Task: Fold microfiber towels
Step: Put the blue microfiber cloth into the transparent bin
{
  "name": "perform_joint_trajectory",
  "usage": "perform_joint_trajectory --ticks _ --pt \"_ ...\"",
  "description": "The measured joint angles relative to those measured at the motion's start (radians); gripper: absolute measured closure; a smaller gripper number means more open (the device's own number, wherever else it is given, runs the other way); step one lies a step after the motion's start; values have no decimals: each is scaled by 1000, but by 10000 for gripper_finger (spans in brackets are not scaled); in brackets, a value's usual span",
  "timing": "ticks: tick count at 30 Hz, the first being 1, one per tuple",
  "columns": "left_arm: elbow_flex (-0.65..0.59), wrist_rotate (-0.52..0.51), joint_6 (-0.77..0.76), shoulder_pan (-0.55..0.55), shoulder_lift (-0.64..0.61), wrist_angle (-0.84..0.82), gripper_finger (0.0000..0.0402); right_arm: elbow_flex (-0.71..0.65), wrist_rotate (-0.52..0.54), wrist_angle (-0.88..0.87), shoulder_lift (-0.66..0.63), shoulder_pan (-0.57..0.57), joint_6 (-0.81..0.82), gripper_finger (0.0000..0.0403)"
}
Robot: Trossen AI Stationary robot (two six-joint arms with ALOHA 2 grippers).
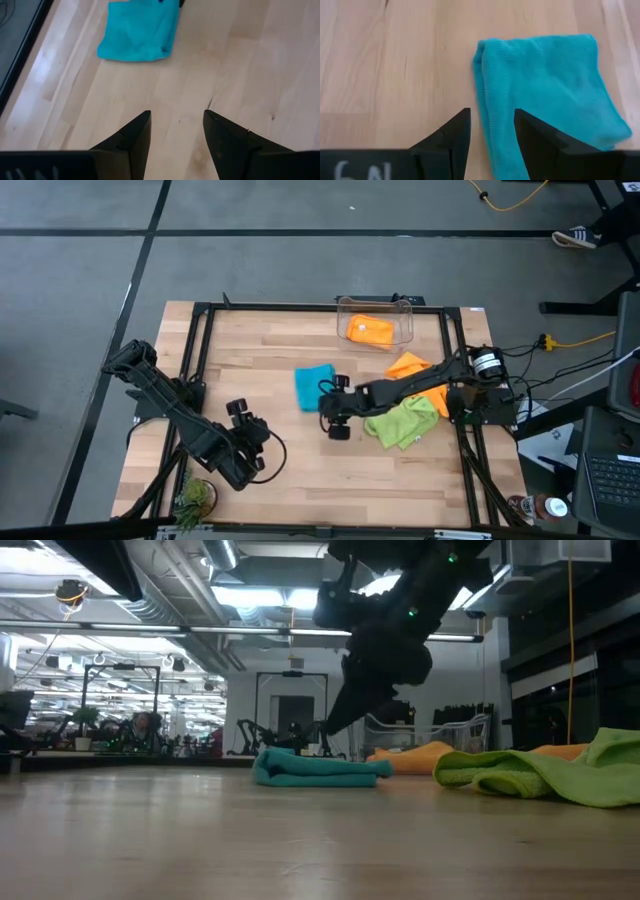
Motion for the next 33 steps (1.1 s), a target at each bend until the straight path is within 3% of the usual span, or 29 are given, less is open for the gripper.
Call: perform_joint_trajectory --ticks 8,12,16,20,27,33 --pt "0 0 -1 1 0 14 229 -3 -27 45 0 -1 -19 238" --pt "0 -1 0 3 0 34 229 -3 -86 65 30 -8 -24 194" --pt "0 -2 0 5 0 48 229 -3 -8 99 79 -17 -76 140" --pt "0 -2 0 5 0 63 229 -3 41 110 133 -46 -147 115" --pt "0 -2 0 5 0 67 229 10 -29 149 226 -105 -139 129" --pt "0 -2 1 5 0 85 229 10 -119 168 234 -146 -97 202"
